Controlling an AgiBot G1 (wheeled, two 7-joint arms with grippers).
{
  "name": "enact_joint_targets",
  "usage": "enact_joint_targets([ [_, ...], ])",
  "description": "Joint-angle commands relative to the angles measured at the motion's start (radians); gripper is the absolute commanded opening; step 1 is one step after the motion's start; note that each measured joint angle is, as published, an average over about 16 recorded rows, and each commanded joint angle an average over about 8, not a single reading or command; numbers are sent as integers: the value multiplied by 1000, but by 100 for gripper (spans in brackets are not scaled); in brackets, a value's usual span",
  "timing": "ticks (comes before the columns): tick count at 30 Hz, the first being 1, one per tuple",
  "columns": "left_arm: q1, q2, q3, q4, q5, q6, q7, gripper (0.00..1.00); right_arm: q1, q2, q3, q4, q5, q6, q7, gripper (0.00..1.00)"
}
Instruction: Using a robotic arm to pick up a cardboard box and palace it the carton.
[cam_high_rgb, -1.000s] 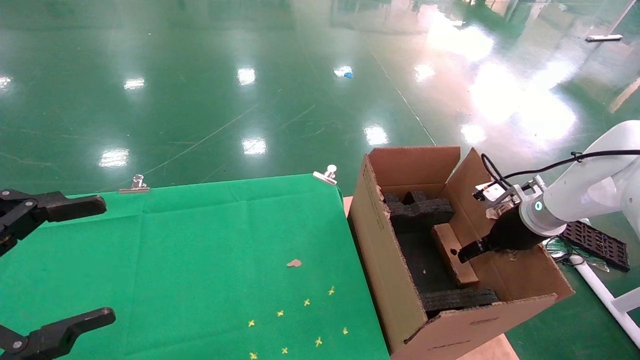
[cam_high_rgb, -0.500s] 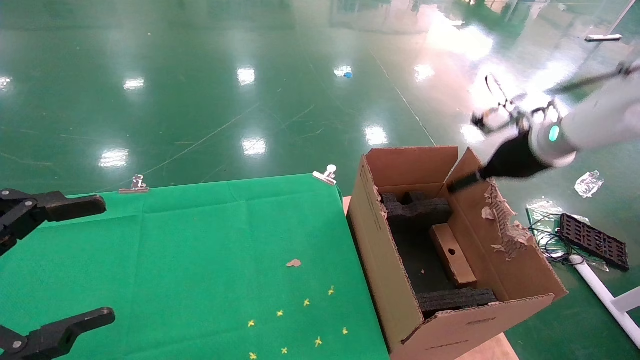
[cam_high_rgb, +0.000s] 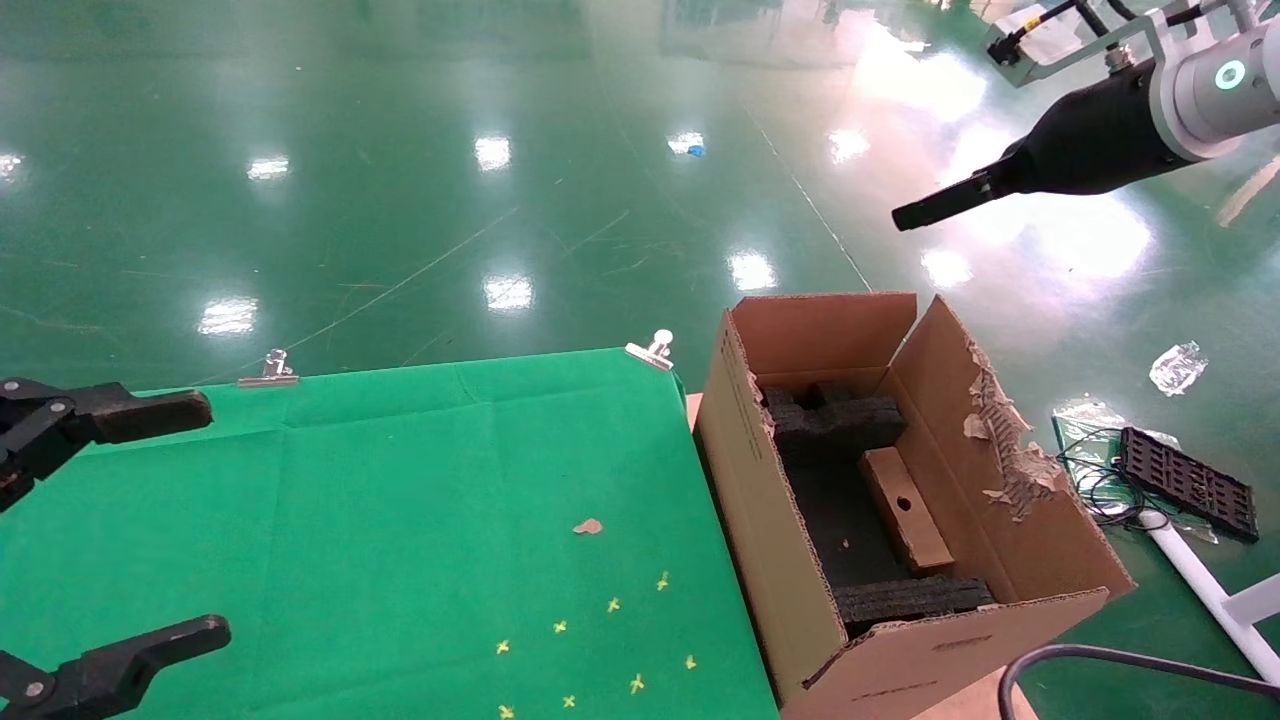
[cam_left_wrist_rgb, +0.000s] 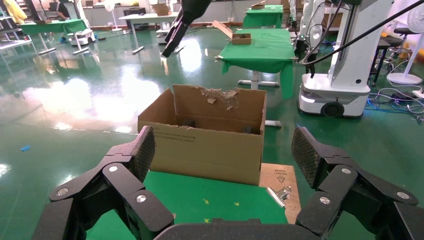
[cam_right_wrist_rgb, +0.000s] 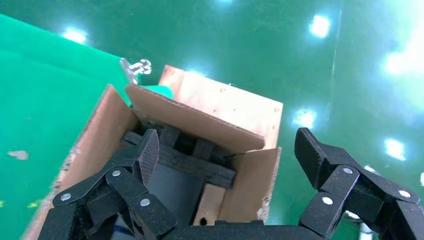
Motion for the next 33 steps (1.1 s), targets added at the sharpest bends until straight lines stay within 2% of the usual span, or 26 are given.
enact_joint_targets([
  [1,0,0,0,0,0,0,0,100,11,7,0,14,1,-2,-1,100],
  [6,0,0,0,0,0,0,0,100,-3,15,19,52,3,2,-11,100],
  [10,0,0,0,1,0,0,0,100,-56,26,81,104,23,-12,-30,100],
  [33,-1,0,2,1,-1,0,1,100,-507,120,617,518,207,-136,-197,100],
])
